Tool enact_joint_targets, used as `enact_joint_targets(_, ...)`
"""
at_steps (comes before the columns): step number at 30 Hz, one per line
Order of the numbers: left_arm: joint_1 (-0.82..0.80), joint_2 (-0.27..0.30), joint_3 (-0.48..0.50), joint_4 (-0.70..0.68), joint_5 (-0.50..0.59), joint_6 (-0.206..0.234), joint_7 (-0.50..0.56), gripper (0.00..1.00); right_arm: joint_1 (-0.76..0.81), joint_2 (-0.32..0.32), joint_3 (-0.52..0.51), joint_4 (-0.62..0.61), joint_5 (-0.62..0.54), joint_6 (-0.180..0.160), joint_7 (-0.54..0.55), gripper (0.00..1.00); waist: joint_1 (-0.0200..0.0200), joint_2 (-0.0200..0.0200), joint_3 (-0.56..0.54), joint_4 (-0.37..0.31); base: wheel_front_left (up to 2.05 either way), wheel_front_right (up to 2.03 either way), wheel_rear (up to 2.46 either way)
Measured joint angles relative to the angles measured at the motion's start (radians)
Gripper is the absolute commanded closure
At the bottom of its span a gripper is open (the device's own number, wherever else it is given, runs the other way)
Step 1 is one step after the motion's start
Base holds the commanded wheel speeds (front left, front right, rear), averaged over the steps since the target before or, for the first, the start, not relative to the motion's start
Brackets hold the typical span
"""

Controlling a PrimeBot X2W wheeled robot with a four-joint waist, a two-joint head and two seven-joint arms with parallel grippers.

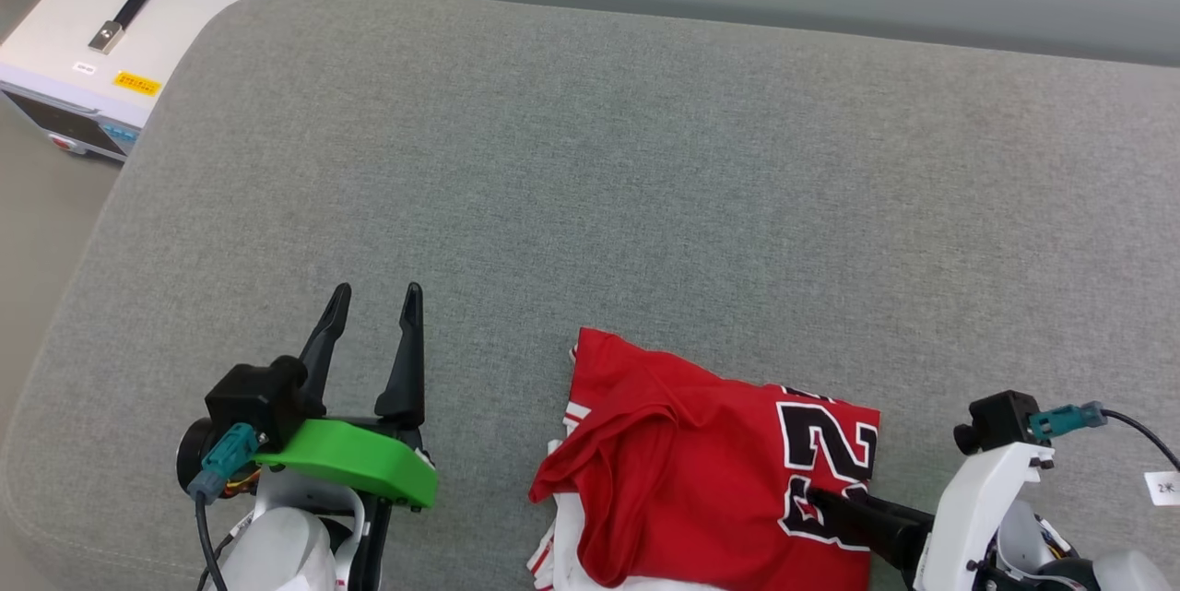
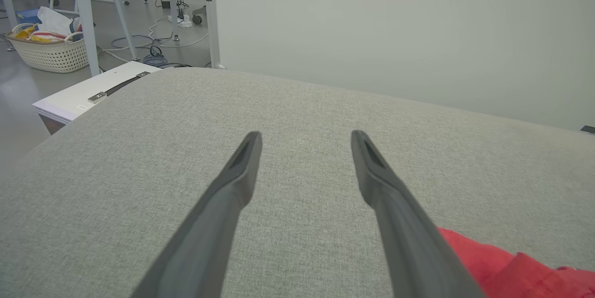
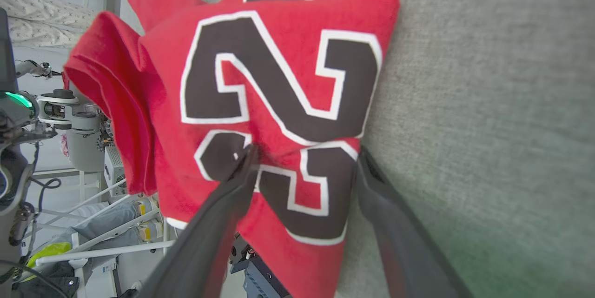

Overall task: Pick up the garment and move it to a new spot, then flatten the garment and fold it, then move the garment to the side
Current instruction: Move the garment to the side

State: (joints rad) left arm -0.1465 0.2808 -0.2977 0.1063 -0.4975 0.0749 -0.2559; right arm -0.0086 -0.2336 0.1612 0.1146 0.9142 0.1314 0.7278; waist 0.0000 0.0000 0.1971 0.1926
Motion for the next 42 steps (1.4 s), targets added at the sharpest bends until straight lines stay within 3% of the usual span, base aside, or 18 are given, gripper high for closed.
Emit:
enact_joint_targets(2,-0.001,-0.006,0.005,0.006,0.007,-0.009,0.0,0.0,-0.01,0.003,0.009,0.01,0.0,0.0,-0.001,0.0,0.0,0.0,0.002,0.001,0.0,0.0,0.0)
enact_joint_targets(3,-0.002,-0.009,0.007,0.008,0.009,-0.011,0.0,0.0,-0.015,0.003,0.013,0.014,0.0,0.0,-0.001,0.58,0.0,0.0,0.003,0.002,0.0,0.0,0.0)
enact_joint_targets(4,-0.002,-0.013,0.01,0.011,0.015,-0.015,0.0,0.0,-0.019,0.004,0.016,0.019,0.0,0.0,-0.002,0.76,0.0,0.0,0.004,0.002,0.0,0.0,0.0)
enact_joint_targets(5,-0.003,-0.018,0.012,0.012,0.017,-0.018,0.0,0.0,-0.023,0.004,0.02,0.024,0.0,0.0,-0.002,1.0,0.0,0.0,0.005,0.003,0.0,0.0,0.0)
enact_joint_targets(15,0.003,-0.03,0.044,0.041,0.037,-0.035,0.0,0.0,-0.035,-0.007,0.048,0.028,0.0,0.0,-0.04,1.0,0.0001,0.0,-0.035,-0.005,0.0,0.0,0.0)
enact_joint_targets(22,0.028,-0.029,0.052,0.03,0.051,-0.035,0.0,0.0,-0.04,-0.069,0.039,0.009,-0.121,0.0,-0.079,1.0,0.0,0.0,-0.07,-0.054,0.0,0.0,0.0)
enact_joint_targets(32,0.059,-0.023,0.048,0.006,0.061,-0.031,0.0,0.0,-0.056,-0.156,-0.035,-0.078,-0.3,0.0,-0.042,1.0,0.0,0.0,-0.092,-0.199,0.0,0.0,0.0)
enact_joint_targets(42,0.046,0.017,0.056,-0.057,0.079,-0.021,0.019,0.0,-0.112,-0.162,-0.091,-0.142,-0.369,0.0,0.026,1.0,0.0,0.0,-0.079,-0.397,0.0,0.0,0.0)
